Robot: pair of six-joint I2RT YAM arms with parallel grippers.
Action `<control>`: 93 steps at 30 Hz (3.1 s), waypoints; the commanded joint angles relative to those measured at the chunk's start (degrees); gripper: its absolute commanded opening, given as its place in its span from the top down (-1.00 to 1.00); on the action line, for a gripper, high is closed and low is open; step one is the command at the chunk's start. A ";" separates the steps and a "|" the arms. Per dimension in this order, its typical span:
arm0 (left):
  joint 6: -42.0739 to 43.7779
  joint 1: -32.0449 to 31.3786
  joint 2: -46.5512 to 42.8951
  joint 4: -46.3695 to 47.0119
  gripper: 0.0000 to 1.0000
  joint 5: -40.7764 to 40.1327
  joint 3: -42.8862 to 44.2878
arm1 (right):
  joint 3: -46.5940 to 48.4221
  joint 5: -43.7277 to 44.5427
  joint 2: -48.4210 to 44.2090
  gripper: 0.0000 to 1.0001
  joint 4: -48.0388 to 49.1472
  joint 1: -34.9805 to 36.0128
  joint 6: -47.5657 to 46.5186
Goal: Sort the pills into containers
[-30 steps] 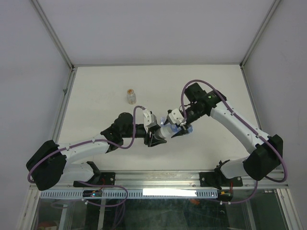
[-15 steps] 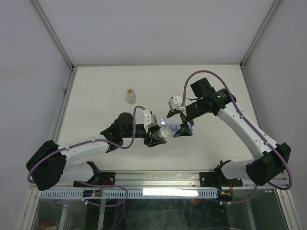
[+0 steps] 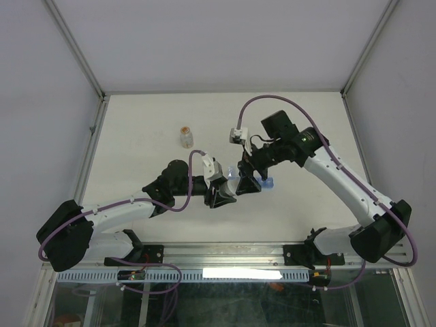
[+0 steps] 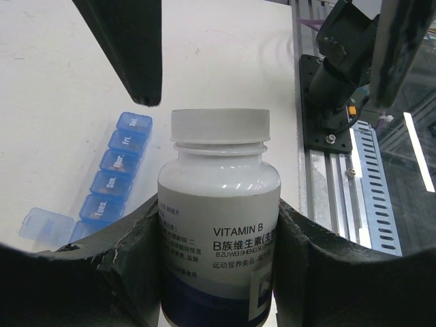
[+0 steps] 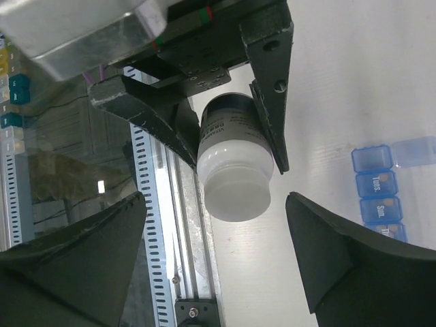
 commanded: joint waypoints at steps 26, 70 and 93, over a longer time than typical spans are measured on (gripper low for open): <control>-0.16 0.20 -2.32 3.29 1.00 -0.70 0.01 | 2.05 4.74 2.76 0.66 0.93 3.79 -1.57; -26.66 12.43 -16.39 36.70 1.00 -3.18 3.48 | -19.60 -12.07 -5.20 1.00 35.29 -40.31 -4.41; 6.45 10.90 -10.36 -6.98 1.00 1.10 3.57 | -16.12 8.67 16.09 1.00 25.40 -44.56 -17.79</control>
